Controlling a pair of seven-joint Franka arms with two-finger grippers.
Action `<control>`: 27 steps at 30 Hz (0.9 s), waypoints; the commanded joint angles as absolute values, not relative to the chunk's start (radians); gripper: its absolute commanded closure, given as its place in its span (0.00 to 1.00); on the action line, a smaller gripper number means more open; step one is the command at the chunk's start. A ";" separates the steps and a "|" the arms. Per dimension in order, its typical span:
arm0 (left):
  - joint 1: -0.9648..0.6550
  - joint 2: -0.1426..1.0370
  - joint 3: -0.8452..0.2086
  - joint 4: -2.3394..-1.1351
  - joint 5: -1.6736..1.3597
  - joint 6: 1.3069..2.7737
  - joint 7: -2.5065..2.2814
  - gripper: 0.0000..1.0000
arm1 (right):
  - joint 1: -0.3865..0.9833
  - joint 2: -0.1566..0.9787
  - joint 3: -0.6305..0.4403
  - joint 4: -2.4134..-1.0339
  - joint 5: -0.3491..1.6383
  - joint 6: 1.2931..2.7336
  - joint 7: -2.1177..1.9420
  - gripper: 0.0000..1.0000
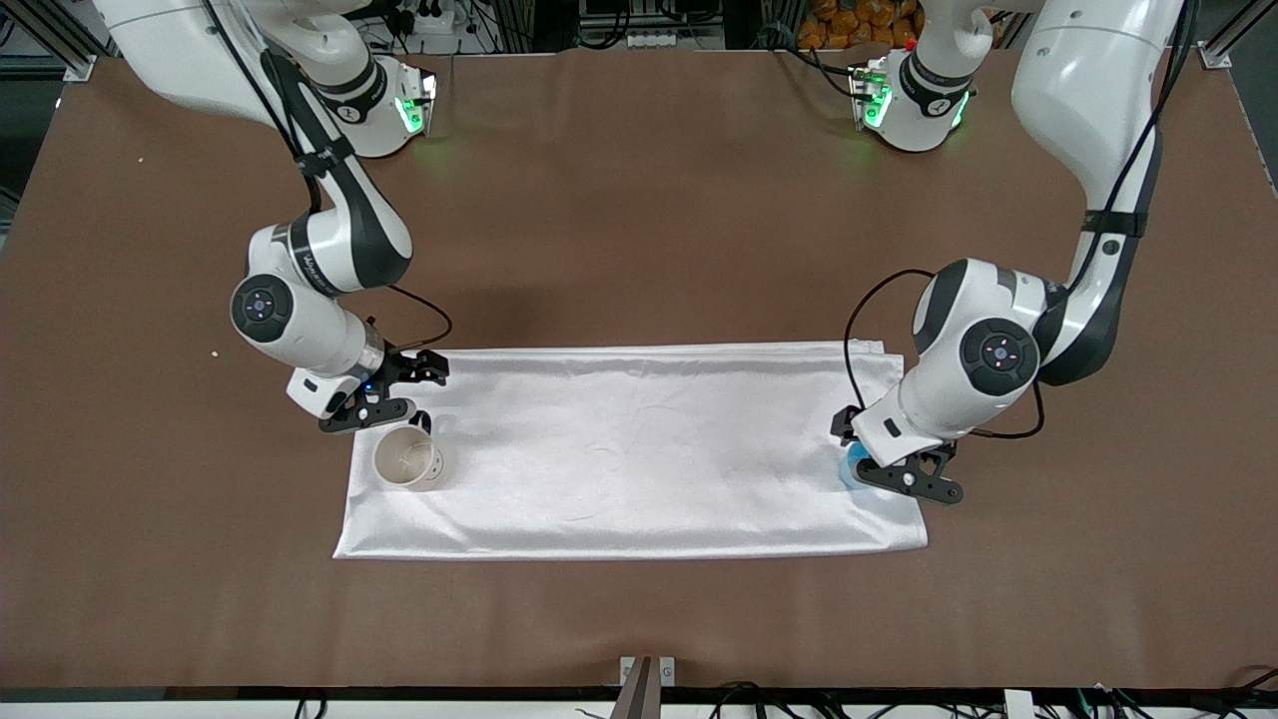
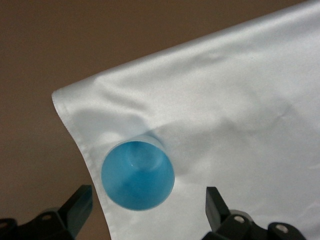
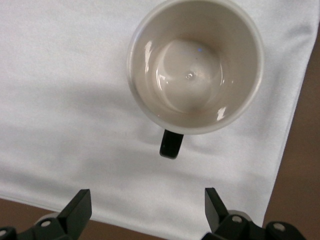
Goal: Place blue cup into white mug on table
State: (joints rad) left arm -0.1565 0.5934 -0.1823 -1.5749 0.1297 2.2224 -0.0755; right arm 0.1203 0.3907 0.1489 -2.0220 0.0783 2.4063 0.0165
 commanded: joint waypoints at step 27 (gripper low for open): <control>-0.173 0.709 -0.184 -1.546 0.152 2.336 -0.083 0.00 | 0.126 0.549 0.118 -1.905 0.023 2.510 0.051 0.00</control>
State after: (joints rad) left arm -0.1688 0.6880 -0.1832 -1.5701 0.1299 2.3245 -0.0755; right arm 0.1271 0.5118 0.1200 -1.9514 0.0437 2.5147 0.0321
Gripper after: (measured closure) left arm 0.000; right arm 0.000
